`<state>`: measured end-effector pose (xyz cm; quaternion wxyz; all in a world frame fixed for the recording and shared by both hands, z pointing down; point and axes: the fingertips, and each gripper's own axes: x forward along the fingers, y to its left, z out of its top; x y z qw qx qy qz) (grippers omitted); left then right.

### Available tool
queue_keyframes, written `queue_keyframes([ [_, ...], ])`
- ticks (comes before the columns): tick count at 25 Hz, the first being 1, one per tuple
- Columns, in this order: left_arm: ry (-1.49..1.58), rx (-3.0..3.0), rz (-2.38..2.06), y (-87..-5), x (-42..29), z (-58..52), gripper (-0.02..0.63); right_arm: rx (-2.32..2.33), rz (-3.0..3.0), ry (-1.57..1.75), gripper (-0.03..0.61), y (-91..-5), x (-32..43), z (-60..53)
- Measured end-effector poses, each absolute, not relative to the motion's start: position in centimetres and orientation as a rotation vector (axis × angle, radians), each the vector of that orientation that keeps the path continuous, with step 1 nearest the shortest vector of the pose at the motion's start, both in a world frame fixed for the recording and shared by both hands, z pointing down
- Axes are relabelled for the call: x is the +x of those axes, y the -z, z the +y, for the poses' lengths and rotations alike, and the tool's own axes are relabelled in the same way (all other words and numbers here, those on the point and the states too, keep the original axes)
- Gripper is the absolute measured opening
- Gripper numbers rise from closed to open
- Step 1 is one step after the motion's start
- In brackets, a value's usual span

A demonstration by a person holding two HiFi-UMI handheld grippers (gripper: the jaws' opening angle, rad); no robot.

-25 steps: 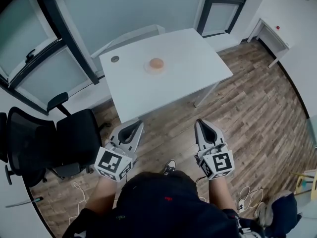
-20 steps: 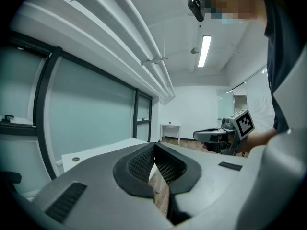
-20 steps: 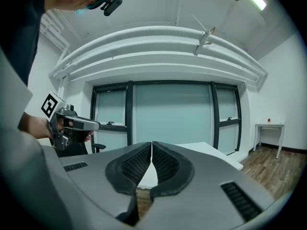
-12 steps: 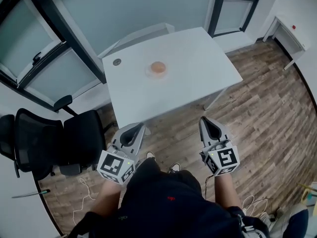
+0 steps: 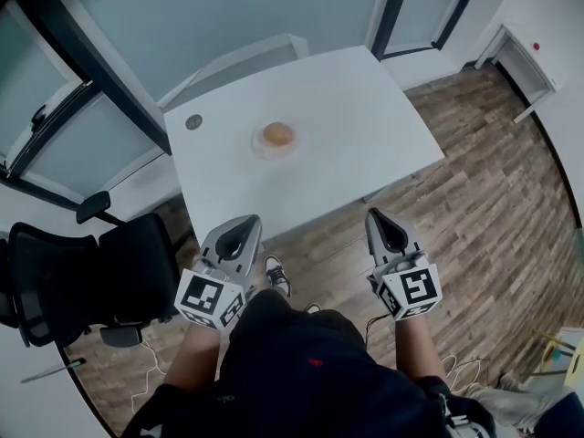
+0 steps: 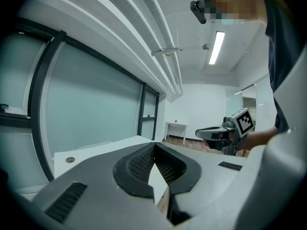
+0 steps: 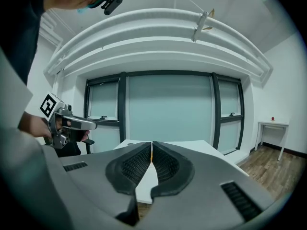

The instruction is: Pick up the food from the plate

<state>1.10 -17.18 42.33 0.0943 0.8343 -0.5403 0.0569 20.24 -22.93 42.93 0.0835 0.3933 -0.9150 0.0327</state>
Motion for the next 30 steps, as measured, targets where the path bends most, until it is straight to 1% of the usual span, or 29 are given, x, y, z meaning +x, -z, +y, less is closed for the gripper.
queue_keyframes([
  [5,-0.194,2.540,-1.554,-42.3,-2.4,-22.4,0.020,1.227,-2.715,-0.105,0.025,-42.6,16.8,-28.5],
  [11,-0.151,2.498,-1.566,-42.5,-7.8,-27.2,0.020,1.146,-2.712,-0.097,0.026,-42.6,10.7,-32.8],
  [15,-0.144,2.467,-1.564,-43.7,-10.7,-28.4,0.020,1.028,-2.716,-0.069,0.026,-43.0,6.3,-34.4],
  [22,-0.108,2.319,-1.657,-46.2,-15.7,-28.1,0.020,0.835,-2.611,-0.033,0.034,-47.1,0.6,-38.7],
  [23,-0.104,2.295,-1.675,-46.5,-16.2,-28.0,0.020,0.803,-2.606,-0.034,0.069,-47.9,-0.2,-39.4],
  [24,-0.099,2.271,-1.693,-46.8,-16.6,-27.8,0.020,0.762,-2.601,-0.040,0.135,-48.7,-0.9,-40.1],
  [25,-0.094,2.245,-1.710,-47.1,-16.9,-27.6,0.020,0.720,-2.597,-0.044,0.178,-49.6,-1.6,-40.7],
  [28,-0.089,2.165,-1.758,-48.3,-17.5,-27.1,0.020,0.618,-2.585,-0.044,0.234,-52.3,-3.5,-42.4],
  [30,-0.086,2.120,-1.785,-48.8,-17.3,-27.0,0.020,0.563,-2.560,-0.051,0.284,-54.4,-4.5,-43.7],
])
